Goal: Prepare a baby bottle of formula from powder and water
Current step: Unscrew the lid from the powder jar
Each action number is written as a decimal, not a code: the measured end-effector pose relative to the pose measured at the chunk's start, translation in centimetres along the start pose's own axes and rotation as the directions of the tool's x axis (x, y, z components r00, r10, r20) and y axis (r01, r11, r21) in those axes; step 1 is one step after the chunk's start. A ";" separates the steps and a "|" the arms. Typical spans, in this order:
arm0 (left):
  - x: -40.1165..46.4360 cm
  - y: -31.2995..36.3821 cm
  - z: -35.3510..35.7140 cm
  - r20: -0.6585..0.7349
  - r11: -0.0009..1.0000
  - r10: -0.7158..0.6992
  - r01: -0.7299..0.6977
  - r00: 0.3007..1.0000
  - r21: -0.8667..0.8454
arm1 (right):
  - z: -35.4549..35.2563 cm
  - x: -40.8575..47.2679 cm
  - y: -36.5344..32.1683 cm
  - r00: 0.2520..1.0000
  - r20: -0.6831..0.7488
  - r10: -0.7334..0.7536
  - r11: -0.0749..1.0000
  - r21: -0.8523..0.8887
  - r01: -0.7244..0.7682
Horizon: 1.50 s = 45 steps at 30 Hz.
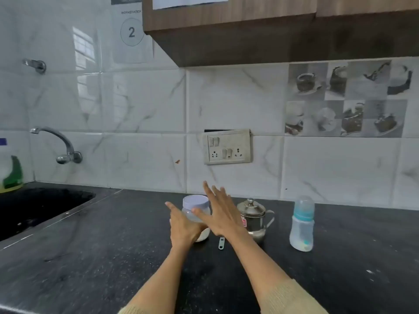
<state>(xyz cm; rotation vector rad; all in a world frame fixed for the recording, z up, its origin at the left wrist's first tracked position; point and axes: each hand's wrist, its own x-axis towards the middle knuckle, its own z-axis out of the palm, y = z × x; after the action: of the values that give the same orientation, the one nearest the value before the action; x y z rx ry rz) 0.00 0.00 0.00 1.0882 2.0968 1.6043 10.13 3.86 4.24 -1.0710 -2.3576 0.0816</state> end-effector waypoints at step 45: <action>-15.3 2.6 2.6 0.129 0.975 0.221 -0.218 0.967 -0.037 | -12.6 -7.3 -1.0 0.796 0.488 0.357 0.929 -0.271 -0.251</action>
<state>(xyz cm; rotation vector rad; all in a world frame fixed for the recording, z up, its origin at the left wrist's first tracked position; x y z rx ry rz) 12.95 -8.76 -1.70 1.4209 1.9251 1.5969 19.67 -4.08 11.92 -1.7088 -2.6847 0.3122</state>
